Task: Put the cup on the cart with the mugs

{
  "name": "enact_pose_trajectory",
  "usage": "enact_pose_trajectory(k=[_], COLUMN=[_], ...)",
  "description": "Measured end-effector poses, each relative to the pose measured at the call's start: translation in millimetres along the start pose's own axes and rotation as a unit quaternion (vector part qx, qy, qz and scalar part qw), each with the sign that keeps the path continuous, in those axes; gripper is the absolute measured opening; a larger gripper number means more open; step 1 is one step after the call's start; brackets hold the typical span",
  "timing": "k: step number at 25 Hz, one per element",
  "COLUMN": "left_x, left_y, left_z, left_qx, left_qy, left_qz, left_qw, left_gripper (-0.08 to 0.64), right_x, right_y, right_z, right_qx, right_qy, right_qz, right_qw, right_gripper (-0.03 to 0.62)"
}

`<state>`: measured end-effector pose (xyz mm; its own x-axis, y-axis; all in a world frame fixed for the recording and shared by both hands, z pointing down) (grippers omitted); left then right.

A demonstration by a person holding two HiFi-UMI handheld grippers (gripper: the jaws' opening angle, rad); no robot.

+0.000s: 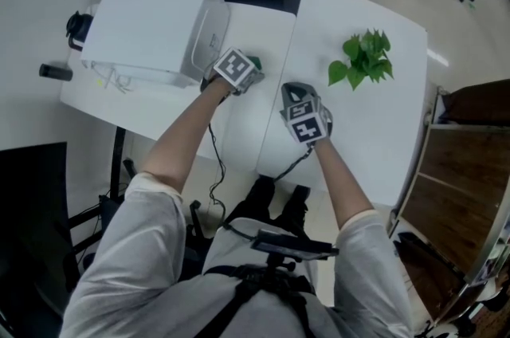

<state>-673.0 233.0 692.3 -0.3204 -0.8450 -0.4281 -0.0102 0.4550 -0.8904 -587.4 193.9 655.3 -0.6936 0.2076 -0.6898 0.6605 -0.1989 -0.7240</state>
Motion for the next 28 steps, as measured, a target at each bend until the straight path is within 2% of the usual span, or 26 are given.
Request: enact_pose_trajectory(k=[10,16,23,25,28], left_x=[6,25,50,56,68], left_y=[56,92,116,116,118], left_z=[60,105,148,155,173], left_qx=[-0.015,-0.021,-0.011,-0.002,0.0], left_qy=[-0.054,-0.092,-0.094,-0.102,-0.113], left_qz=[-0.007,0.02,0.102,0.141,0.205], left_qw=[0.9984,0.9953,0.9903,0.9848,0.9723], left_gripper=[0.333,0.333,0.333,0.333,0.333], right_x=[-3,-16,-33,-41,-56], right_y=[58,100,147,160,178], right_z=[-3,-1,18,26,40], right_qx=[-0.002,-0.016,-0.06,-0.076,-0.104], right_qy=[0.011,0.003,-0.036,-0.055,-0.088], right_qz=[0.006,0.012,0.032,0.038,0.047], right_qw=[1.0,1.0,0.997,0.995,0.99], right_gripper=[0.009,0.009,0.009,0.009,0.009])
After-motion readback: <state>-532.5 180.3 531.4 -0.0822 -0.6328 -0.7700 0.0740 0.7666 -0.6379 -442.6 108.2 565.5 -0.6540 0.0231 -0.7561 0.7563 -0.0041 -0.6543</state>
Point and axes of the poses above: the fingertips, and each gripper's own axes: y backward along the fingers, z to its right, x out of its top, the point moved 1 cm from there along y, backward along the fingers, and after that the axes turned 4 degrees about -z, right-handed, at the moved point
